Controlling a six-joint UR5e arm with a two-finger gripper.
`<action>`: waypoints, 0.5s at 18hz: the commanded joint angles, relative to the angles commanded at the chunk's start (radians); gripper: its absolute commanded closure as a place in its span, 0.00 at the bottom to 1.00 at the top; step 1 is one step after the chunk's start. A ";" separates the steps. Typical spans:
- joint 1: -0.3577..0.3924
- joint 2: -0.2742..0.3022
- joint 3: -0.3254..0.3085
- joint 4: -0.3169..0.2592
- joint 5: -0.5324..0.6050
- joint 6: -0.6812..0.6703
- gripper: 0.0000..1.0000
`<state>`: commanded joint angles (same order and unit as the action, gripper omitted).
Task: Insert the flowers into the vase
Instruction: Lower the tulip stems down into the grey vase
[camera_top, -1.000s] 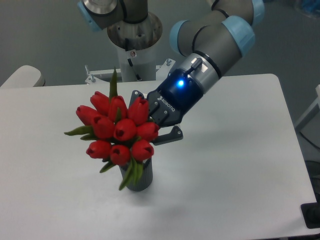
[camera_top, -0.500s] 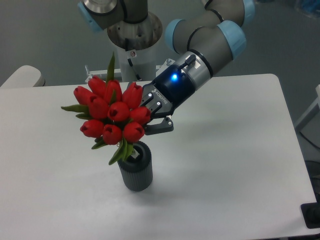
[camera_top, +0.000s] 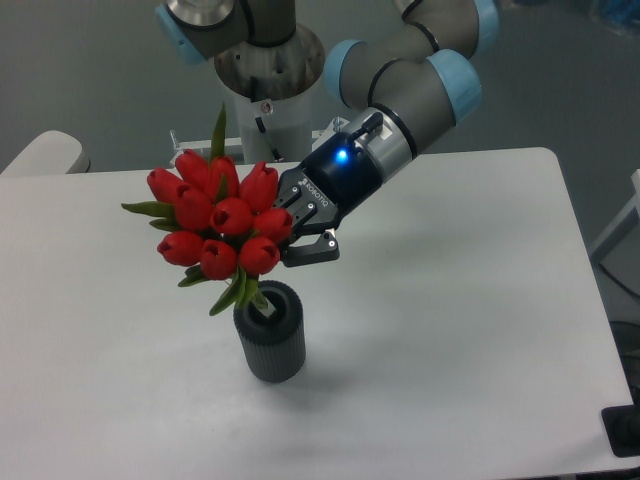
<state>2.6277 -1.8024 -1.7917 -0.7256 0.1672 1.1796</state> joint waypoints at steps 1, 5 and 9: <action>0.000 0.000 -0.009 0.002 0.000 0.008 0.83; 0.003 -0.002 -0.061 0.000 0.000 0.084 0.83; 0.009 -0.003 -0.112 0.000 0.000 0.149 0.83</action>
<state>2.6369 -1.8055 -1.9035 -0.7256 0.1672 1.3283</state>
